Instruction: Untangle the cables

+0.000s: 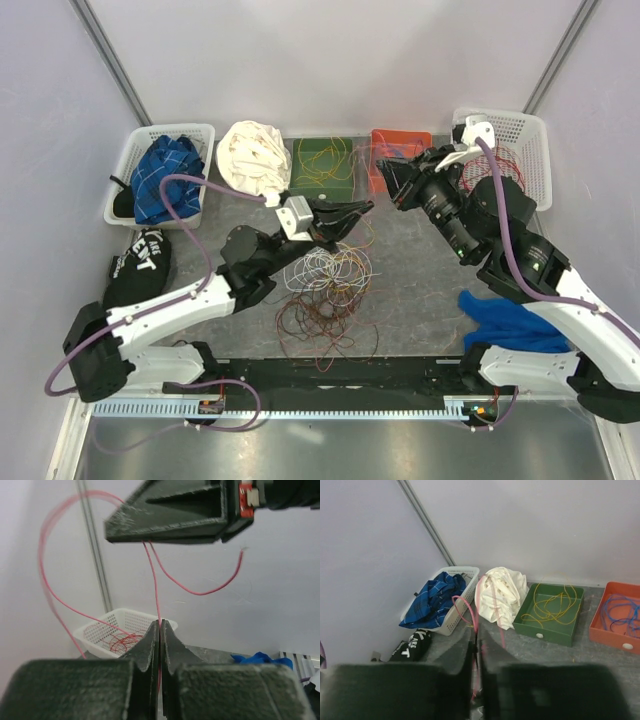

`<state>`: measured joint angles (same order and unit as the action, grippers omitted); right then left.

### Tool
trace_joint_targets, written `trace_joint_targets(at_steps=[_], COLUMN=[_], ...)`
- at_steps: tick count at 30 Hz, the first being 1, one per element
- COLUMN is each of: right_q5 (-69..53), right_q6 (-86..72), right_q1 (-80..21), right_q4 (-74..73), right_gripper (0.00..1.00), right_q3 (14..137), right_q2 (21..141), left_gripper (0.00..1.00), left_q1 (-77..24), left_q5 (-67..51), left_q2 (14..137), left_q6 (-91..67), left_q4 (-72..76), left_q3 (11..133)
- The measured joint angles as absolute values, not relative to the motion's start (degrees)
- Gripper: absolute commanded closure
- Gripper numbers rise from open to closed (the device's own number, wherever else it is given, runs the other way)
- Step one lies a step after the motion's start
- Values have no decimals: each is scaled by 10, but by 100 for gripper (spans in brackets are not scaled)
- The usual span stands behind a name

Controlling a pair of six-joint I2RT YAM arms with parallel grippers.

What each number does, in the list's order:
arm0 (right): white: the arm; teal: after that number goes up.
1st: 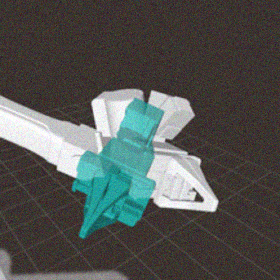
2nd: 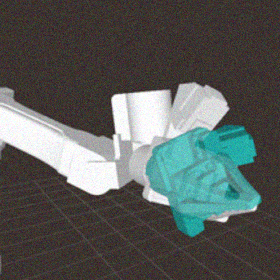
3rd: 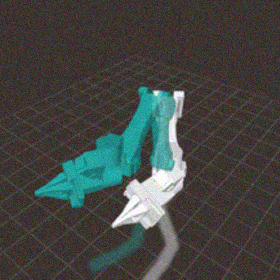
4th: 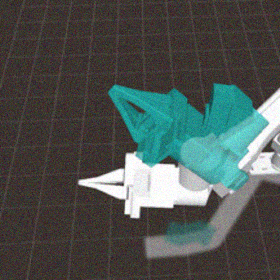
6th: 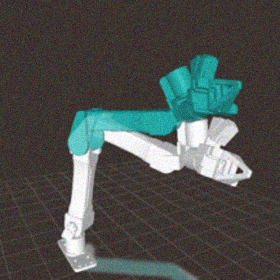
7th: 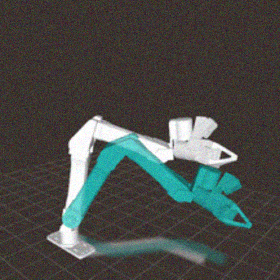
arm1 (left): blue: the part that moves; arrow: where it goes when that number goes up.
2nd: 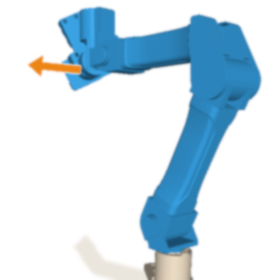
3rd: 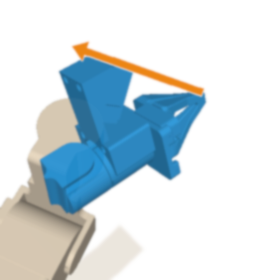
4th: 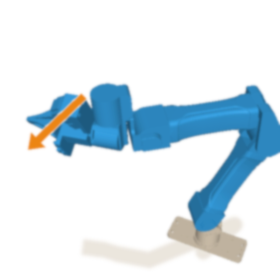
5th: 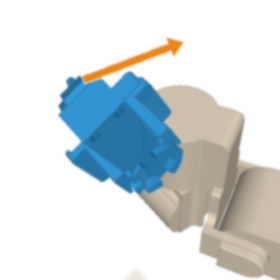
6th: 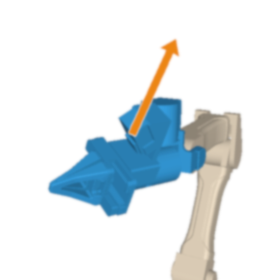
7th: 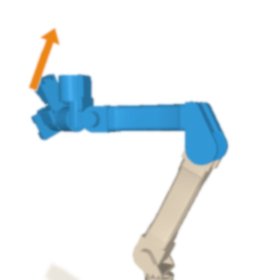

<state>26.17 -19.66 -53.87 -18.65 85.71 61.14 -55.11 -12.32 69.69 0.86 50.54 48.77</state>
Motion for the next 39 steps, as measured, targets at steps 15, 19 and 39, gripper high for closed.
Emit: trace_joint_targets(at_steps=[15,19,39], right_q5=[287,248,63], right_q6=[-187,-187,-192], right_q1=[-539,-538,-539], right_q4=[-128,-98,85], right_gripper=[33,33,31], right_q3=[709,665,559], right_q2=[506,503,584], left_gripper=[98,98,98], left_q1=[-543,-543,-543], left_q5=[38,40,24], left_q2=[633,661,698], left_q6=[-71,-86,-125], left_q4=[105,43,-43], left_q3=[798,862,901])
